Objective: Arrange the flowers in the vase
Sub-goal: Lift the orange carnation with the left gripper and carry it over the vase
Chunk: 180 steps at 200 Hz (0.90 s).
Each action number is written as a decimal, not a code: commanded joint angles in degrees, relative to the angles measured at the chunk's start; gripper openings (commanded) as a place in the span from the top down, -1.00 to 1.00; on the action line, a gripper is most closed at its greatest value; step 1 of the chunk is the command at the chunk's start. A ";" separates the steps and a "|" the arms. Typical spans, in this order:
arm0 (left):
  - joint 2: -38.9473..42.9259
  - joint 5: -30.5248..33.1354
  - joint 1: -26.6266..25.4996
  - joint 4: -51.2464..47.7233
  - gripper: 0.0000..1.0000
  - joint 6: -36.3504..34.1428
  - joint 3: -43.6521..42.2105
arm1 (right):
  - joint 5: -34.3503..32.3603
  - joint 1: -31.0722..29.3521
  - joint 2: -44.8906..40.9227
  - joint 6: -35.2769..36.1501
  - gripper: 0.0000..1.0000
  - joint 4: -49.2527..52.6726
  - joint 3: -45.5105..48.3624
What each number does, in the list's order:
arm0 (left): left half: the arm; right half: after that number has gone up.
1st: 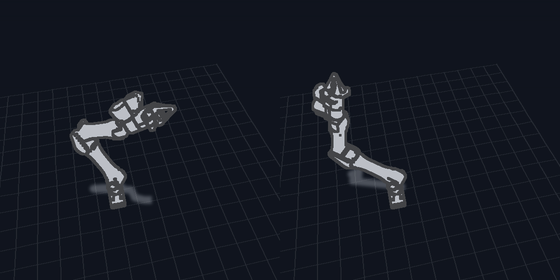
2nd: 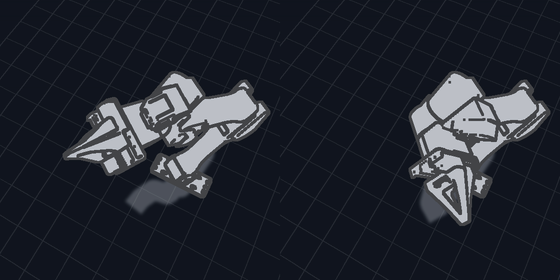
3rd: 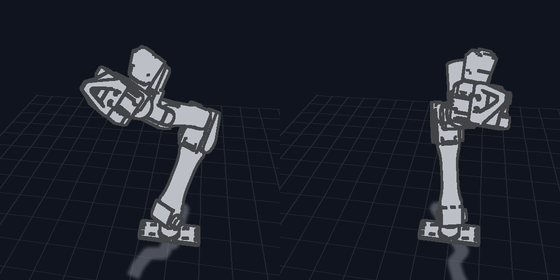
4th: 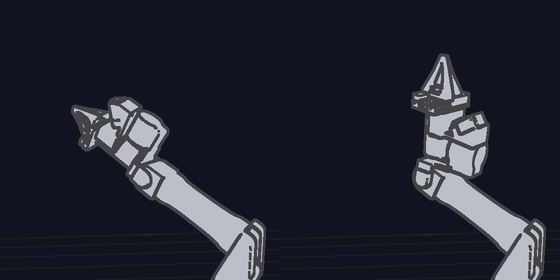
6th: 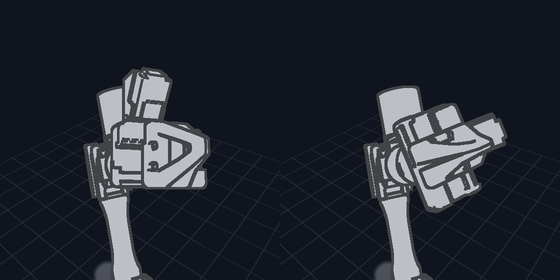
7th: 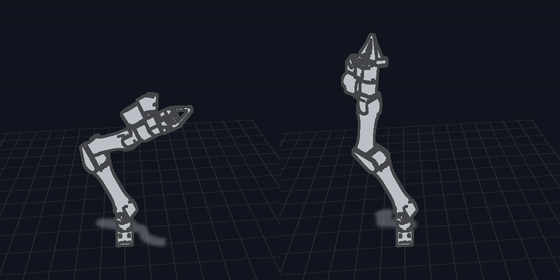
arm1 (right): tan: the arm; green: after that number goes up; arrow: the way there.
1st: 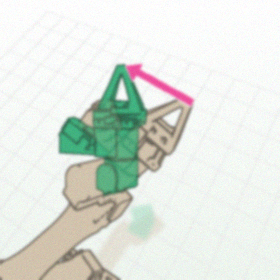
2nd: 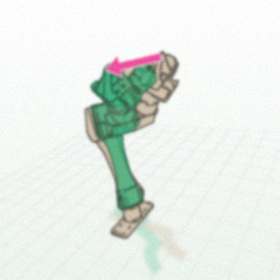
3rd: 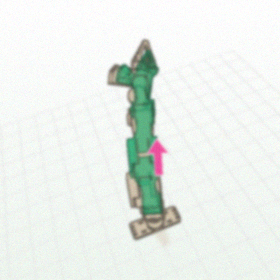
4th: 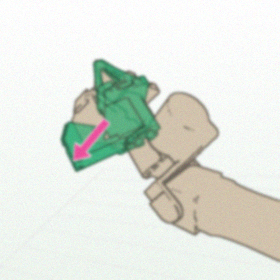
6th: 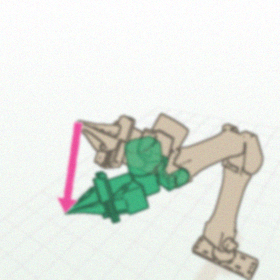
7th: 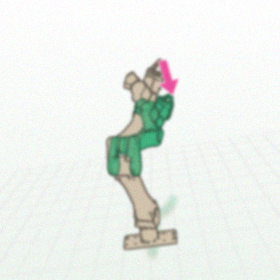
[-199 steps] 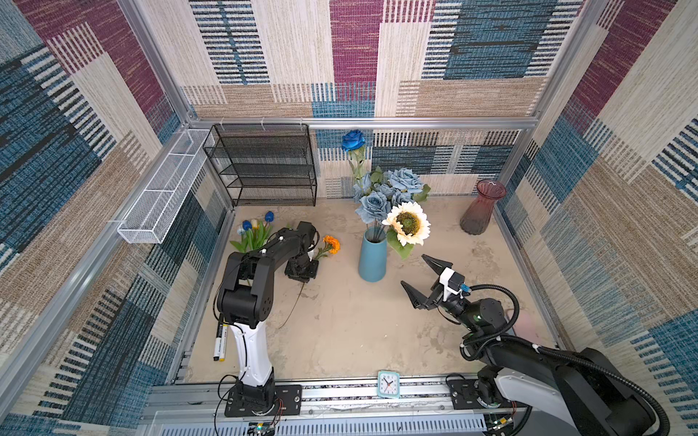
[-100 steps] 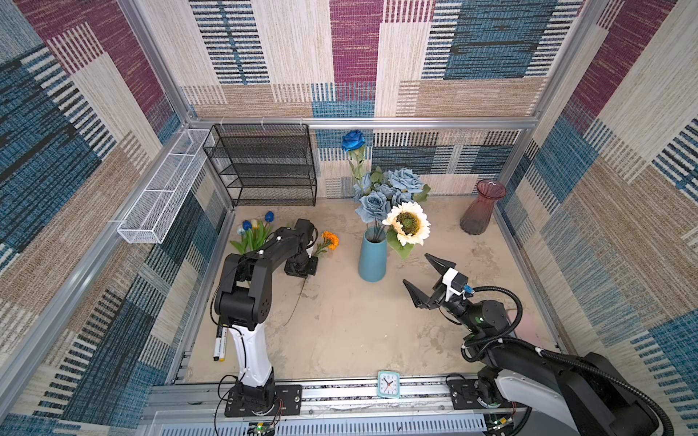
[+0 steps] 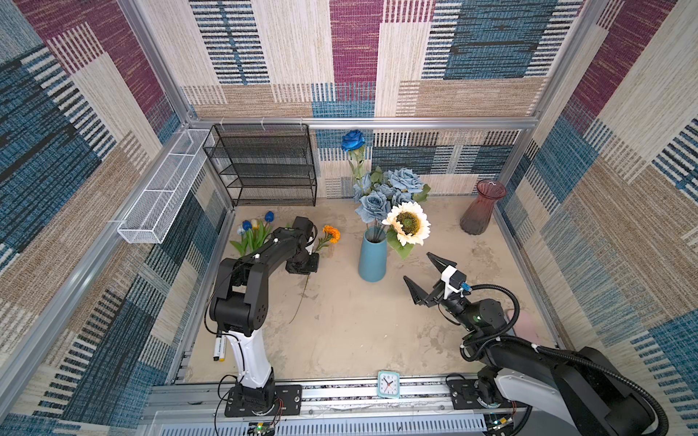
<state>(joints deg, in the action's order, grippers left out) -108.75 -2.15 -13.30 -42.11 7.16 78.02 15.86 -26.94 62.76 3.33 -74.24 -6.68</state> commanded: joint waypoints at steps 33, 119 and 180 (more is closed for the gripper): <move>4.69 -2.67 -0.66 2.62 1.00 2.01 0.28 | -2.00 -0.03 -2.18 0.18 -1.00 -2.25 1.48; 34.96 -17.20 -1.99 34.66 1.00 8.31 -15.00 | -2.50 -0.04 -3.20 -0.45 -1.00 -2.80 2.00; 42.52 -28.38 -2.41 74.02 1.00 20.48 -24.90 | -1.66 -0.04 -3.70 -0.63 -1.00 -2.14 1.67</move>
<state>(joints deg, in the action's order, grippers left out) -66.35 -24.14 -15.55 8.40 19.00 54.89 14.37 -26.94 59.07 3.27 -74.28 -4.95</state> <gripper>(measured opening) 0.055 0.996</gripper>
